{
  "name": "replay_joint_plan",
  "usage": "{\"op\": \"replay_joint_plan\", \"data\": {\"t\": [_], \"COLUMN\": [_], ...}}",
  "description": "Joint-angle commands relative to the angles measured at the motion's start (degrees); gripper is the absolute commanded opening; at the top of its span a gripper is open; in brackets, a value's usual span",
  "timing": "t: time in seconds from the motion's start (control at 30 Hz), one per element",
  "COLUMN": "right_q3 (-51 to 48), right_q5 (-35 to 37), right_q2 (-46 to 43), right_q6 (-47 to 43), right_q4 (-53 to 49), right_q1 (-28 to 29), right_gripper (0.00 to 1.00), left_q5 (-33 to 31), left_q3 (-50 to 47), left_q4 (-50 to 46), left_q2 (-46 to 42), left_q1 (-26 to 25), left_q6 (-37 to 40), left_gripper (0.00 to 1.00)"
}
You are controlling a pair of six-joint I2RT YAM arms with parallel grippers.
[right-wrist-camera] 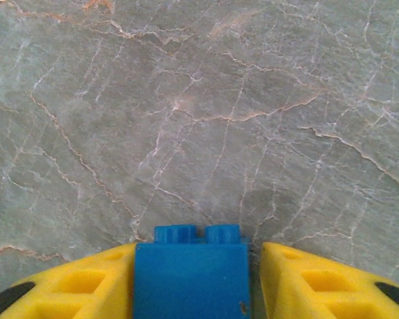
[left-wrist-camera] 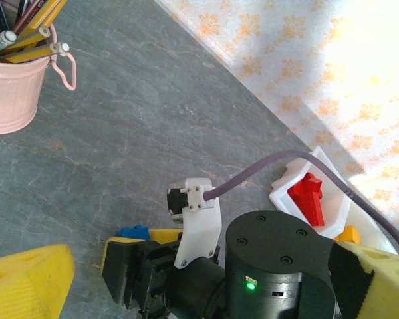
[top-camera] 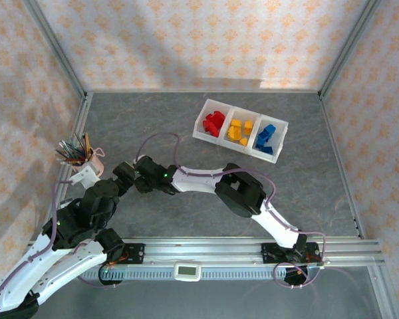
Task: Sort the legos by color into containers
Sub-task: Pick up the lego from the middle-left of the table.
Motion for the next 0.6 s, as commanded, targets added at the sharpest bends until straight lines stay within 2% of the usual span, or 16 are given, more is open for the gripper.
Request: {"op": "replay_joint_plan", "data": {"t": [0.0,0.17,0.3,0.57], "right_q3": [0.9,-1.6,-4.3,-22.2], "right_q5": [1.7,3.1,4.1,5.8], "right_q2": [-0.3,-4.3,-8.9,-26.2], "right_q6": [-1.1,-1.2,0.2,7.5], "right_q4": [-2.8,-2.3,-2.3,0.9], "right_q1": [0.3,0.3,-0.2,-5.3], "right_gripper": [0.42,0.32,0.27,0.24], "left_q5": [-1.7,-0.9,0.5,6.0], "left_q3": [0.1,0.1,0.7,1.1], "left_q4": [0.4,2.1,3.9,12.2], "left_q2": [-0.1,0.5,1.6,6.0], "left_q1": [-0.1,-0.1,-0.1,-0.1], "left_q6": [0.9,1.9,3.5,9.5], "left_gripper": [0.99,0.99,0.99,0.99]}}
